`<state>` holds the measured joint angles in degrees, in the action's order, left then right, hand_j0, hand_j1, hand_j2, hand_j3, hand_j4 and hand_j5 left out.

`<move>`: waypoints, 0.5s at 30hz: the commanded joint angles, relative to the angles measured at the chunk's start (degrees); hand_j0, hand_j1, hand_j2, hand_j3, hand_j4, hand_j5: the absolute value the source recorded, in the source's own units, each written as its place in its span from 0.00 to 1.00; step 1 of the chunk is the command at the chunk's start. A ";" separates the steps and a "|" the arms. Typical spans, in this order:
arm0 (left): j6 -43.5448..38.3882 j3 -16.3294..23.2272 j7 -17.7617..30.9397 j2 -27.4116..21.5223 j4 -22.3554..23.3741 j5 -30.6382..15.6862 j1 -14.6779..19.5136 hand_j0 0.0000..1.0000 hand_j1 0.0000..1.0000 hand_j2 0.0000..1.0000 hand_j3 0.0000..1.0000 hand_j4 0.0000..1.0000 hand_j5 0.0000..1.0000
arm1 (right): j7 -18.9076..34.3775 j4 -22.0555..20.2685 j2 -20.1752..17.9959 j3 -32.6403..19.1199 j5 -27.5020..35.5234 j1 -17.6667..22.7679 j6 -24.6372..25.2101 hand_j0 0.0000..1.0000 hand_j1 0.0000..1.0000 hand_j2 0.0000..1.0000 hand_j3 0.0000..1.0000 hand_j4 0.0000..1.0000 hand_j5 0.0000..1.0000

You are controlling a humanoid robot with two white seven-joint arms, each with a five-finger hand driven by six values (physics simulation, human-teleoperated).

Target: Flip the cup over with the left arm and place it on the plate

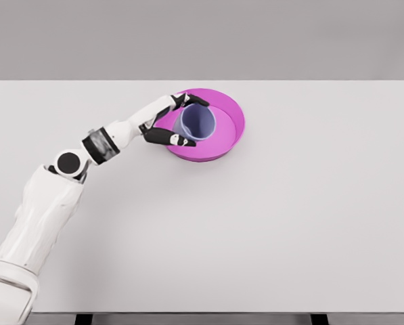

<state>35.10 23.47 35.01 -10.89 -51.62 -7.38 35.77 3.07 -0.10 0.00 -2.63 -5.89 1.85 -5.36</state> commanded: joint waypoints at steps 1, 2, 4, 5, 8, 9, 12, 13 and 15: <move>-0.10 -0.18 -0.01 0.79 1.79 -0.44 0.00 0.73 0.73 0.73 0.73 0.73 0.73 | 0.00 0.01 0.00 0.00 0.01 -0.09 0.00 1.00 1.00 1.00 1.00 1.00 1.00; -0.10 -0.27 -0.01 0.96 2.31 -0.44 0.26 0.73 0.73 0.73 0.73 0.73 0.73 | 0.00 0.01 0.00 0.00 0.01 -0.09 0.00 1.00 1.00 1.00 1.00 1.00 1.00; -0.10 -0.27 -0.01 1.49 3.37 -0.44 0.97 0.73 0.73 0.73 0.73 0.73 0.73 | 0.00 0.01 0.00 0.00 0.01 -0.09 0.00 1.00 1.00 1.00 1.00 1.00 1.00; -0.10 -0.36 -0.01 1.58 3.63 -0.44 1.14 0.73 0.73 0.73 0.73 0.73 0.73 | 0.00 0.01 0.00 0.00 0.01 0.00 0.00 1.00 1.00 1.00 1.00 1.00 1.00; -0.10 -0.27 -0.01 2.46 4.87 -0.44 1.76 0.73 0.73 0.73 0.73 0.73 0.73 | 0.00 0.01 0.00 0.00 0.01 0.00 0.00 1.00 1.00 1.00 1.00 1.00 1.00; -0.10 -0.18 -0.01 2.46 4.87 -0.44 2.02 0.73 0.73 0.73 0.73 0.73 0.73 | 0.00 0.01 0.00 0.00 0.01 0.00 0.00 1.00 1.00 1.00 1.00 1.00 1.00; -0.10 0.26 -0.01 2.55 4.86 -0.44 2.55 0.72 0.72 0.72 0.72 0.72 0.72 | 0.00 0.01 0.00 0.00 0.01 0.00 0.00 1.00 1.00 1.00 1.00 1.00 1.00; -0.10 0.35 -0.01 2.55 4.87 -0.44 2.64 0.72 0.72 0.72 0.72 0.72 0.72 | 0.00 0.01 0.00 0.00 0.01 0.00 0.00 1.00 1.00 1.00 1.00 1.00 1.00; -0.10 0.52 -0.01 2.81 5.13 -0.44 3.08 0.72 0.72 0.72 0.72 0.72 0.72 | 0.00 0.01 0.00 0.00 0.01 0.00 0.00 1.00 1.00 1.00 1.00 1.00 1.00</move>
<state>35.09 23.81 35.02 -8.29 -46.68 -7.37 38.94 3.07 -0.09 0.00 -2.63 -5.90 1.85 -5.36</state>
